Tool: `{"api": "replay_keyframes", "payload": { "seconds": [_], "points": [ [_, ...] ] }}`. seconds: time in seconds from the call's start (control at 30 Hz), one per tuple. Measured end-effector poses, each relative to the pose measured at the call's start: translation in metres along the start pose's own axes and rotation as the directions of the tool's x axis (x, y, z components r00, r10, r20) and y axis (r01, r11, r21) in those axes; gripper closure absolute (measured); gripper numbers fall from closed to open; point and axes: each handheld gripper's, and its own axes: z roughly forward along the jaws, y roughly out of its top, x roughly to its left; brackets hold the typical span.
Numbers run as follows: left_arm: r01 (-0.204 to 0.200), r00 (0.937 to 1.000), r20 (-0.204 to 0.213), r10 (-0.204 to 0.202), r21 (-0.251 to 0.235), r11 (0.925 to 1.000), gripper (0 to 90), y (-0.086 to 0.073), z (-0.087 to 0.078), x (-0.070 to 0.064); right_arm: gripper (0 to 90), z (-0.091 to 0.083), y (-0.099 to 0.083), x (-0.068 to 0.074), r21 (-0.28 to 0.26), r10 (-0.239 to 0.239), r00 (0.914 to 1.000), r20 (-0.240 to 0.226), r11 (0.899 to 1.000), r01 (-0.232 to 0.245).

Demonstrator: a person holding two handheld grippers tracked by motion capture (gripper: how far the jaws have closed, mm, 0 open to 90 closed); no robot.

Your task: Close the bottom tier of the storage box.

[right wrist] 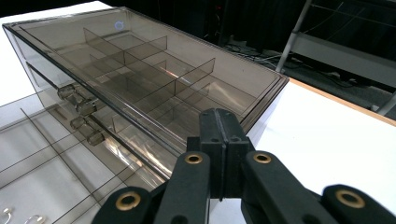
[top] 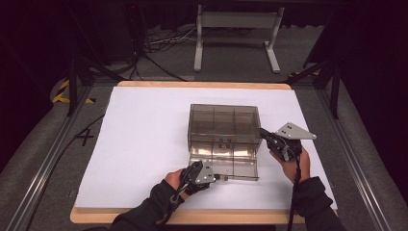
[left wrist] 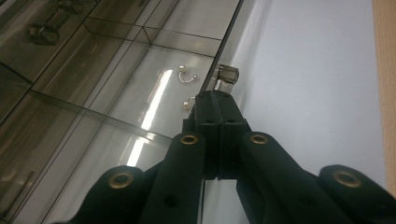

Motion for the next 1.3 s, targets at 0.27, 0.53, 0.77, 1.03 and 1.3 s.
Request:
{"api": "replay_keyframes", "payload": {
  "seconds": [0.27,0.53,0.77,1.03,1.3],
  "points": [
    [-0.023,0.9996,-0.018,0.024,0.007,0.9997,89.9,0.002,0.001,0.002,90.0,-0.002,0.000,0.002,0.002,-0.005,1.0000,0.000,1.000,0.005],
    [-0.027,0.9990,-0.037,0.027,-0.009,0.9996,89.9,0.006,0.002,0.007,90.0,-0.003,-0.002,0.004,-0.006,-0.002,1.0000,0.009,1.000,0.002],
    [-0.010,0.9999,-0.008,0.010,0.011,0.9999,89.9,0.004,0.000,0.003,90.0,-0.004,-0.001,0.004,-0.002,-0.001,1.0000,0.001,1.000,0.001],
    [-0.016,0.9998,0.011,0.015,0.048,0.9987,89.9,0.001,0.006,-0.002,90.0,-0.005,-0.001,0.005,0.000,-0.005,1.0000,0.000,1.000,0.005],
    [0.033,0.9994,-0.006,-0.033,0.074,0.9967,89.9,-0.007,0.000,0.009,90.0,-0.004,-0.001,0.005,0.001,-0.006,1.0000,0.001,1.000,0.006]
  ]
}}
